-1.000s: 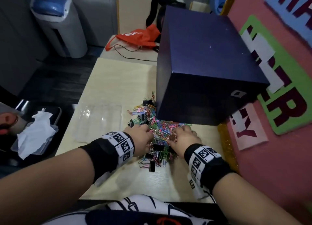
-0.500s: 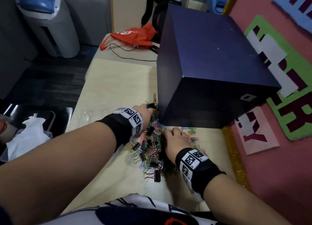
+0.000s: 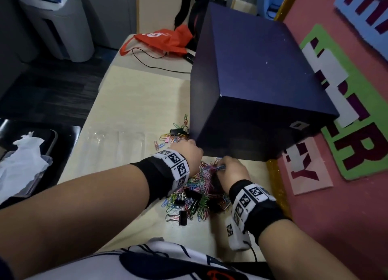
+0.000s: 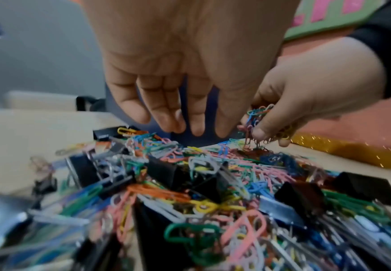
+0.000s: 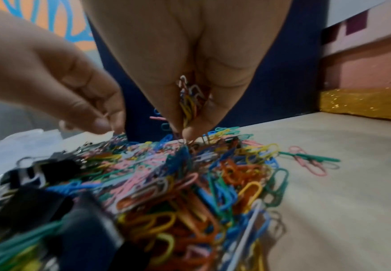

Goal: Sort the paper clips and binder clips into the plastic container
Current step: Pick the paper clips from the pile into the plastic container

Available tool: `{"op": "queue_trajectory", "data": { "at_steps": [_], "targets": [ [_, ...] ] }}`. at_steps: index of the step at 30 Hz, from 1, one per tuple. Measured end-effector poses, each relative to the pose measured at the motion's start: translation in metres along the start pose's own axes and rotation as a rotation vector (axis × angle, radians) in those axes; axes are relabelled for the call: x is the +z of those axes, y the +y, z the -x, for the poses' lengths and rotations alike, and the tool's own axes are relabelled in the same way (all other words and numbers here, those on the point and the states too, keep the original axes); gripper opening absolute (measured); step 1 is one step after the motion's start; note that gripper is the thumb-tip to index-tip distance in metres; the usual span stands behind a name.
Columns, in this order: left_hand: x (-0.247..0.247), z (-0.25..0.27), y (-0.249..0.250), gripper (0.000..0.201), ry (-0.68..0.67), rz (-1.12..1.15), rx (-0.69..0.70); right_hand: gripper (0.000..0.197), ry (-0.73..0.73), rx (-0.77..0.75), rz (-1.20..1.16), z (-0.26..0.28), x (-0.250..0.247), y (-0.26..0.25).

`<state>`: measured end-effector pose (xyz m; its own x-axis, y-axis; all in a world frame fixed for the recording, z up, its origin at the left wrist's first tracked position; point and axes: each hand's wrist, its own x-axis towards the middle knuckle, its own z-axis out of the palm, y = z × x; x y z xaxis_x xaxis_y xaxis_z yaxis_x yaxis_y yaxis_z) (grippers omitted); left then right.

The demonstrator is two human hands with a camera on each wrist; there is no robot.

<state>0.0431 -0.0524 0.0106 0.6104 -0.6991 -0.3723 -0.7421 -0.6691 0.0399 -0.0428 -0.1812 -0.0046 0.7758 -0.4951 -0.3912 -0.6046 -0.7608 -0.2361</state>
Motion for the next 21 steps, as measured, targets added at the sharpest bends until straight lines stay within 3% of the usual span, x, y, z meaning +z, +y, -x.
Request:
{"op": "queue_trajectory", "data": {
  "at_steps": [3,6,11,16,21],
  "targets": [
    [0.002,0.000,0.004,0.031,-0.041,-0.039,0.055,0.019,0.062,0.088,-0.035,-0.004,-0.008,0.010],
    [0.010,0.001,0.012,0.038,-0.093,-0.084,0.135,0.024,0.007,0.167,-0.016,-0.003,-0.002,0.013],
    [0.017,0.000,0.025,0.043,-0.137,-0.071,0.136,0.063,-0.144,0.064,0.105,0.007,0.017,0.007],
    [0.016,0.002,0.029,0.033,-0.127,-0.079,0.173,0.036,-0.146,-0.075,0.128,0.012,0.024,0.004],
    [0.007,0.005,0.025,0.029,-0.105,-0.101,0.223,0.038,-0.129,-0.078,0.095,0.012,0.020,0.005]
  ]
}}
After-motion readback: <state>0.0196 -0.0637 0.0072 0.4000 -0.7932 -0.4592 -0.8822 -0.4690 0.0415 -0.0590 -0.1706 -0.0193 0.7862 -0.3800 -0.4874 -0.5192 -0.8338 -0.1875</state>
